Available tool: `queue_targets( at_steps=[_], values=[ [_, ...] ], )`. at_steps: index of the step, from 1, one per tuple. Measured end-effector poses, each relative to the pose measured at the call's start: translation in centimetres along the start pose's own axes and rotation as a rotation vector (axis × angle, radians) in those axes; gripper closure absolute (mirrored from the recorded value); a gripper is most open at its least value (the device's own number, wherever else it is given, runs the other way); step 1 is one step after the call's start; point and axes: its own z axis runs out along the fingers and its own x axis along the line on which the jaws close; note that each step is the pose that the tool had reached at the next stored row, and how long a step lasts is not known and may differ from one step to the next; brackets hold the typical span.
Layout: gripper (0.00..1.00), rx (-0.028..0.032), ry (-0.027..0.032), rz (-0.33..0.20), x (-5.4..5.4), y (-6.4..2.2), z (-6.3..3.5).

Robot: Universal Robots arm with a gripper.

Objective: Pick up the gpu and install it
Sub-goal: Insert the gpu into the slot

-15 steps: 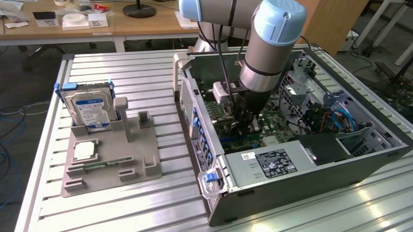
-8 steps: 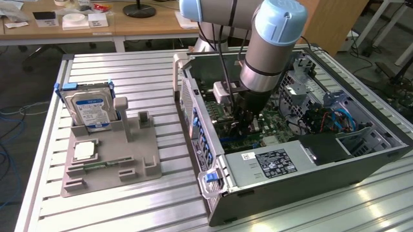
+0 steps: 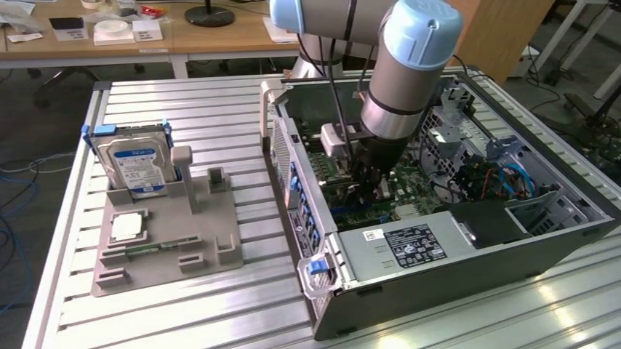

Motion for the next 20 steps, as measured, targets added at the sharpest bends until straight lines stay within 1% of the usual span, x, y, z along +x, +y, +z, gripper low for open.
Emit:
queue_targets(
  at_steps=[4,8,11,20],
  values=[
    [0.72,-0.0005,0.001,0.0,0.02,0.0,0.25],
    [0.72,-0.0008,0.0001,0.0,0.03,0.0,0.56],
    [0.72,-0.002,0.0005,0.0,0.03,0.0,0.62],
    [0.72,-0.0018,0.0,0.0,0.03,0.01,0.65]
  ],
)
